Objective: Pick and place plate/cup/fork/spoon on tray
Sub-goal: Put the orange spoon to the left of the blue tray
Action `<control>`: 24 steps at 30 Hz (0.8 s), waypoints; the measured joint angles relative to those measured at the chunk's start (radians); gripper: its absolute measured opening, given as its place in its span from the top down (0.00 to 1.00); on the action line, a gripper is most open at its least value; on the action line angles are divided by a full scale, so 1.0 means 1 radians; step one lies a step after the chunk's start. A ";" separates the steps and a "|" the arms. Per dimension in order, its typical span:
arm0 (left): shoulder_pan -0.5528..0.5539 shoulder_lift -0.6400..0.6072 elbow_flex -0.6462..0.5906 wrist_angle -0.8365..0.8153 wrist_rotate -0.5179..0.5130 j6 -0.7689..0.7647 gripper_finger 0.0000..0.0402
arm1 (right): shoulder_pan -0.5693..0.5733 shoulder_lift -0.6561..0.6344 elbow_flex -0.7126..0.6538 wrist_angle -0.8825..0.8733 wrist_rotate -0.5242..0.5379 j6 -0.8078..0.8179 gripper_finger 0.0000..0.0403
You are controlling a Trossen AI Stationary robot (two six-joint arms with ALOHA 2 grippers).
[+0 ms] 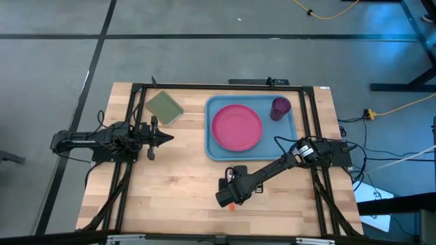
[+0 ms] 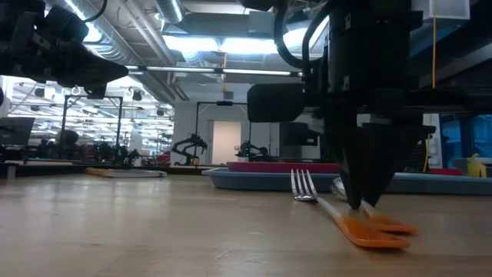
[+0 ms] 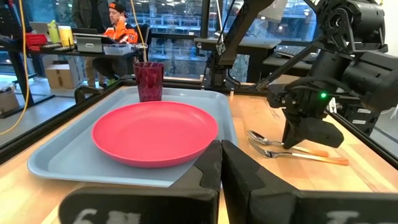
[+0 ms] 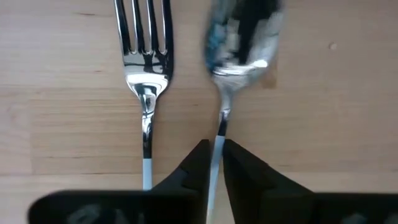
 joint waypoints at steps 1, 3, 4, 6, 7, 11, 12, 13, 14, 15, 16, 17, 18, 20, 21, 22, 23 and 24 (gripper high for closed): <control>0.000 0.000 0.000 0.000 0.000 0.000 1.00 | 0.000 0.000 0.000 -0.001 0.000 0.000 0.89; 0.000 0.000 0.000 0.000 0.000 0.000 1.00 | 0.000 0.000 -0.001 -0.001 0.007 -0.013 0.91; 0.000 0.000 0.000 0.000 0.000 0.000 1.00 | 0.000 0.000 -0.001 -0.002 0.017 -0.022 0.93; 0.000 0.000 0.000 0.000 0.000 0.000 1.00 | 0.005 0.000 -0.001 -0.007 0.033 -0.023 0.96; 0.000 0.000 0.000 0.000 0.000 0.000 1.00 | 0.008 -0.001 -0.001 -0.013 0.041 -0.022 0.97; 0.000 0.000 0.000 0.000 0.000 0.000 1.00 | 0.021 -0.004 0.006 -0.064 0.045 -0.021 0.97; 0.000 0.000 0.000 0.000 0.000 0.000 1.00 | 0.026 -0.005 0.014 -0.079 0.046 -0.017 0.97; 0.000 0.000 0.000 0.000 0.000 0.000 1.00 | 0.032 -0.009 0.024 -0.093 0.046 -0.009 0.97; 0.000 0.000 0.000 0.000 0.000 0.000 1.00 | 0.038 -0.013 0.037 -0.111 0.046 -0.003 0.98; 0.000 0.000 0.000 0.000 0.000 0.000 1.00 | 0.043 -0.019 0.052 -0.135 0.045 -0.001 0.98; 0.000 0.000 0.000 0.000 0.000 0.000 1.00 | 0.048 -0.024 0.066 -0.161 0.046 0.001 0.99; 0.000 0.000 0.000 0.000 -0.001 0.000 1.00 | 0.053 -0.027 0.079 -0.183 0.044 0.007 0.99; 0.000 0.000 0.000 0.000 0.000 0.000 1.00 | 0.058 -0.032 0.089 -0.206 0.045 0.019 0.99; 0.000 0.000 0.000 0.000 -0.001 0.000 1.00 | 0.068 -0.041 0.101 -0.262 0.045 0.050 0.99; 0.000 0.000 0.000 0.000 0.000 0.000 1.00 | 0.074 -0.050 0.104 -0.282 0.046 0.064 0.99; 0.000 0.000 0.000 0.000 0.000 0.000 1.00 | 0.078 -0.059 0.105 -0.298 0.045 0.078 0.99; 0.000 0.000 0.000 0.000 -0.001 0.000 1.00 | 0.083 -0.070 0.105 -0.316 0.045 0.087 0.99; 0.000 0.000 0.000 0.000 0.000 0.000 1.00 | 0.085 -0.080 0.101 -0.334 0.045 0.094 0.99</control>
